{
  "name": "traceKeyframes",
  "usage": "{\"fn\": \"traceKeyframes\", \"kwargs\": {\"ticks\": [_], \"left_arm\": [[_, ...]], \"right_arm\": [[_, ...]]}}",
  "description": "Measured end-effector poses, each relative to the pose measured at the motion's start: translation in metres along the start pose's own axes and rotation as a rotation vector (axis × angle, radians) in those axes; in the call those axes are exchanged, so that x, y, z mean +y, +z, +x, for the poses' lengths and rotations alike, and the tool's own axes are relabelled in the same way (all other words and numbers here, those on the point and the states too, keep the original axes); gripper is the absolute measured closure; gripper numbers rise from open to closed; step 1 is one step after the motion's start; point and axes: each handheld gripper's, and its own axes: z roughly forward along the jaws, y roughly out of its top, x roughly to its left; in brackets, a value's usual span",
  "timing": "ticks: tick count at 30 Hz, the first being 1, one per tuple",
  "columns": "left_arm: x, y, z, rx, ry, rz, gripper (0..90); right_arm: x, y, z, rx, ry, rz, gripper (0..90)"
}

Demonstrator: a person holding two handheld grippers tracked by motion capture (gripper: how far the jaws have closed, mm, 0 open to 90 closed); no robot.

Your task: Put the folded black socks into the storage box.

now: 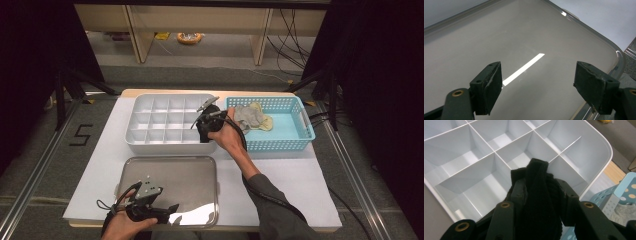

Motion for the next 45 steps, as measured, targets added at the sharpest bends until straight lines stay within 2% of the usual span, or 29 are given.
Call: {"fn": "traceKeyframes", "kwargs": {"ticks": [3, 5, 7, 9, 11, 12, 13, 14, 16, 18, 19, 20, 21, 22, 23, 25, 26, 27, 28, 30, 36, 40, 41, 44, 45], "left_arm": [[0.000, 0.000, -0.001, 0.003, 0.001, 0.002, 21.9], [0.000, 0.000, 0.000, 0.001, 0.001, 0.000, 21.9], [0.000, -0.001, 0.001, 0.009, 0.022, 0.021, 21.9], [0.000, -0.001, 0.001, 0.007, 0.024, 0.022, 22.0], [0.000, -0.001, 0.001, 0.019, 0.021, 0.019, 21.9], [0.000, -0.001, 0.001, 0.004, 0.017, 0.015, 21.9], [0.001, -0.002, 0.001, 0.002, 0.025, 0.022, 21.9], [0.000, -0.002, 0.001, 0.003, 0.017, 0.018, 22.0], [0.000, -0.001, 0.000, 0.003, 0.011, 0.010, 22.0], [0.001, -0.002, 0.001, -0.002, 0.026, 0.018, 22.0], [0.001, -0.002, 0.001, -0.002, 0.024, 0.016, 22.1], [0.001, -0.002, 0.002, -0.002, 0.023, 0.017, 22.1], [0.001, -0.002, 0.001, 0.002, 0.015, 0.017, 22.2], [0.001, -0.001, 0.001, 0.008, 0.015, 0.016, 22.2], [0.001, -0.001, 0.001, 0.005, 0.014, 0.016, 22.3], [0.000, -0.001, -0.001, -0.003, 0.004, 0.003, 22.4], [0.001, -0.001, 0.001, 0.005, 0.024, 0.016, 22.5], [0.001, -0.002, 0.001, 0.004, 0.022, 0.015, 22.5], [0.001, -0.001, 0.000, -0.002, 0.012, 0.008, 22.6], [0.000, -0.002, 0.001, 0.002, 0.022, 0.022, 22.7], [0.001, -0.002, 0.001, 0.000, 0.025, 0.024, 22.8], [0.001, -0.003, 0.001, -0.002, 0.034, 0.025, 22.8], [0.001, -0.002, 0.001, -0.002, 0.026, 0.019, 22.8], [0.001, -0.003, 0.001, -0.002, 0.025, 0.017, 22.8], [0.001, -0.003, 0.001, -0.002, 0.024, 0.017, 22.8]], "right_arm": [[-0.002, 0.000, 0.004, 0.015, 0.004, 0.028, 64.2], [-0.003, 0.000, 0.005, 0.026, -0.006, 0.026, 63.9], [-0.005, 0.002, 0.007, 0.038, -0.007, 0.041, 63.3], [-0.008, 0.005, 0.009, 0.057, -0.005, 0.062, 61.8], [-0.010, 0.005, 0.009, 0.057, 0.007, 0.064, 58.7], [-0.009, 0.002, 0.005, 0.053, 0.012, 0.049, 55.2], [-0.008, 0.000, 0.004, 0.062, 0.054, 0.035, 52.4], [-0.006, -0.003, 0.002, 0.057, 0.089, -0.008, 48.6], [-0.003, -0.012, -0.004, 0.069, 0.119, -0.006, 47.6], [-0.001, -0.017, -0.008, 0.082, 0.124, -0.024, 50.5], [0.000, -0.019, -0.010, 0.092, 0.116, -0.029, 56.0], [0.000, -0.022, -0.010, 0.108, 0.127, -0.011, 61.0], [-0.001, -0.020, -0.010, 0.115, 0.109, -0.019, 65.6], [-0.001, -0.019, -0.009, 0.122, 0.127, 0.017, 67.9], [-0.002, -0.017, -0.009, 0.113, 0.099, 0.014, 68.9], [-0.002, -0.013, -0.007, 0.117, 0.100, 0.044, 70.9], [-0.002, -0.010, -0.005, 0.122, 0.098, 0.062, 71.7], [-0.002, -0.008, -0.003, 0.128, 0.105, 0.086, 72.1], [-0.003, -0.005, -0.002, 0.121, 0.078, 0.102, 72.4], [-0.004, -0.001, 0.000, 0.117, 0.074, 0.132, 72.7], [-0.008, 0.004, 0.005, 0.114, 0.057, 0.171, 72.7], [-0.007, 0.001, 0.004, 0.113, 0.062, 0.166, 68.6], [-0.006, -0.002, 0.003, 0.111, 0.080, 0.156, 66.4], [-0.001, -0.013, -0.003, 0.121, 0.125, 0.091, 63.2], [0.001, -0.015, -0.006, 0.117, 0.109, 0.068, 62.9]]}}
